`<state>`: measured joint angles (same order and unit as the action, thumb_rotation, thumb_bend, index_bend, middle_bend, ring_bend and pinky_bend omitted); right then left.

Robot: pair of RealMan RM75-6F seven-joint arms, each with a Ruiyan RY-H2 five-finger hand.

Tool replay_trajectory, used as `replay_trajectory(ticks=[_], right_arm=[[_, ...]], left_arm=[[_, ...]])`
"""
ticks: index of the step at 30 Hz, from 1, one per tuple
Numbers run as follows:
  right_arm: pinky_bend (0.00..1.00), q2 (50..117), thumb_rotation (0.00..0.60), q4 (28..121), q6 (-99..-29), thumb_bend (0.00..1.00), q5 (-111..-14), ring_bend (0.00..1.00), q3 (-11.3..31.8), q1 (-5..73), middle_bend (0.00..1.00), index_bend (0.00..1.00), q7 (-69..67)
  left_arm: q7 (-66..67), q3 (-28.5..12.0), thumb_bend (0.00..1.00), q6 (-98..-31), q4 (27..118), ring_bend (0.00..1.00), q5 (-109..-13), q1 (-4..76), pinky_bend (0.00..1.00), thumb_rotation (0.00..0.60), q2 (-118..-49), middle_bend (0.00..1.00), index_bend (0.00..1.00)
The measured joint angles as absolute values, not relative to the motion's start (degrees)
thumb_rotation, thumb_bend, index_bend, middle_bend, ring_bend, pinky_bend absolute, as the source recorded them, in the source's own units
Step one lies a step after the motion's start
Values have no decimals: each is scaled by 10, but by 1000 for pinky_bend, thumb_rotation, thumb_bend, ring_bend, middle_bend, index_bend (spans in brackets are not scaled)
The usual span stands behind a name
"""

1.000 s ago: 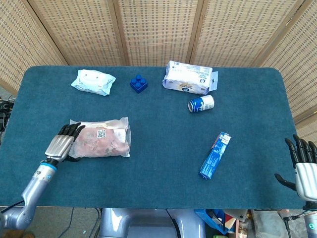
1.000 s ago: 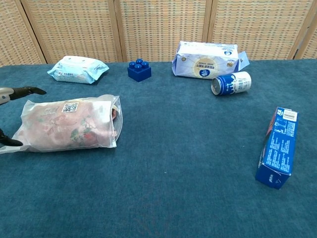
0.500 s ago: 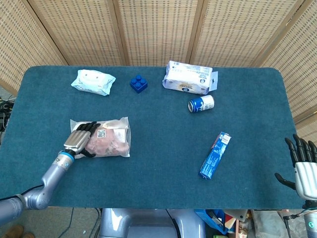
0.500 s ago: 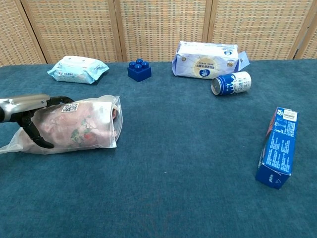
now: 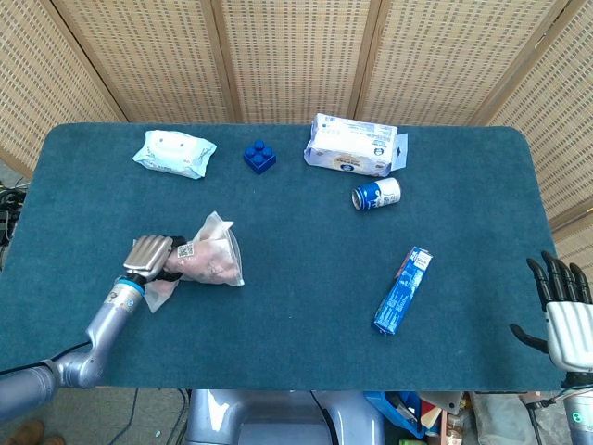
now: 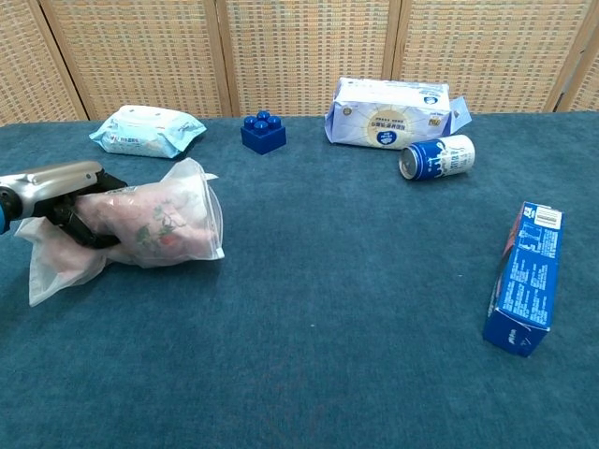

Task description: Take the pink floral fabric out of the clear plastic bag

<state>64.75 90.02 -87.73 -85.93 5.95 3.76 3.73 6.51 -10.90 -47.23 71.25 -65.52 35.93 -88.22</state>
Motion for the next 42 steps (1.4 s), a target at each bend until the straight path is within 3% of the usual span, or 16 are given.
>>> replay_trajectory(ticks=[10,14,19,27,42], right_arm=[[0,628,600,884,-830,0,-888,0,61,79,0,12,-47],[0,597,600,892,-805,0,-907,0,67,109,0,94,-145],[0,543,600,915,-770,0,-929,0,82,160,1,193,-276],[0,483,600,981,-688,0,-907,0,120,240,15,298,-337],[0,485,600,1045,-580,0,-831,0,157,330,15,369,-335]], left_arm=[[-151,-91,413,-608,627,447,-827,354,500,600,-915,486,500],[-255,-89,413,-685,553,454,-887,369,500,600,-954,493,513],[-315,-95,412,-735,490,454,-933,415,500,600,-1014,496,524],[-305,-120,413,-739,487,454,-938,482,500,600,-1060,496,526],[-262,-160,413,-700,461,454,-900,566,500,600,-1125,496,526]])
